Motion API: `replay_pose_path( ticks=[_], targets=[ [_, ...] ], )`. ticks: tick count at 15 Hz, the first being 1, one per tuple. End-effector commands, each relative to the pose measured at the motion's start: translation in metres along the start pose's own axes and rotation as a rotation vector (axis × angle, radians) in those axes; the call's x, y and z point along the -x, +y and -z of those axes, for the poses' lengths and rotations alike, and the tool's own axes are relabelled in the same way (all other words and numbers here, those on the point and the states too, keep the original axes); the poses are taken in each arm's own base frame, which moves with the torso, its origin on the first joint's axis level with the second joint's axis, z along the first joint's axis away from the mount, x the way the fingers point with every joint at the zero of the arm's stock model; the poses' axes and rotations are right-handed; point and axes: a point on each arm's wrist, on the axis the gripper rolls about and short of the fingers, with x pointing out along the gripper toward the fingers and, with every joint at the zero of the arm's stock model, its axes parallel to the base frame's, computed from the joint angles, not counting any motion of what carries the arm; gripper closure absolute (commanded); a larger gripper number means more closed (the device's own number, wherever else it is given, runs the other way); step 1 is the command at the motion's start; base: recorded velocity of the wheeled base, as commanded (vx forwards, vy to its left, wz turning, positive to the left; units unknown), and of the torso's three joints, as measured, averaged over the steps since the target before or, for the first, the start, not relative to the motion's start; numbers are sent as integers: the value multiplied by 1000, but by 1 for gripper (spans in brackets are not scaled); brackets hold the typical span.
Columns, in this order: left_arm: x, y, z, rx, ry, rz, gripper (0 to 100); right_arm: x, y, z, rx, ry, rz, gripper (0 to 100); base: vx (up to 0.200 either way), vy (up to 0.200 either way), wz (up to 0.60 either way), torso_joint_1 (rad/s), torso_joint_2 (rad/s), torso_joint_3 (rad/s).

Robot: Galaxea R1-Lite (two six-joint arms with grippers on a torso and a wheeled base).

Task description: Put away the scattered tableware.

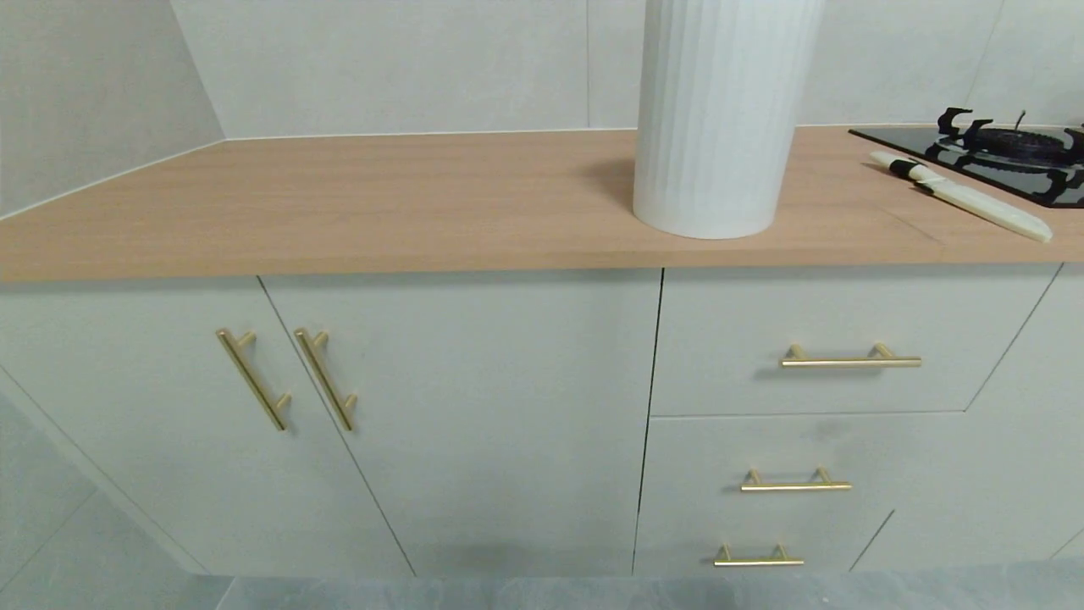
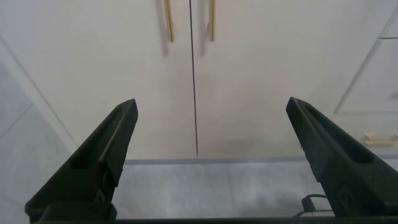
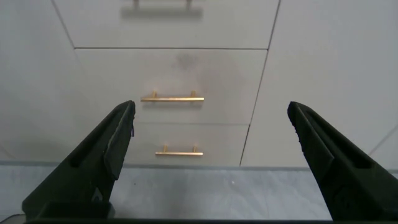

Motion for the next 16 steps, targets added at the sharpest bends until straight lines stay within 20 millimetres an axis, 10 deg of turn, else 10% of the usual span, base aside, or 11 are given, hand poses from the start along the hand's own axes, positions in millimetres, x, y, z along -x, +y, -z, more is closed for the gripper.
replay_pose_path(
  ticks=[1,6,16],
  targets=[
    [0,0,0,0,0,0,0,0,0,0,1,2,-1,0,200,0,0,2,7,-2],
    [0,0,0,0,0,-2,0,0,0,0,0,2,-1,0,200,0,0,2,4,0],
    [0,0,0,0,0,-2,0,0,0,0,1,2,-1,0,0,0,0,0,0,0]
  ],
)
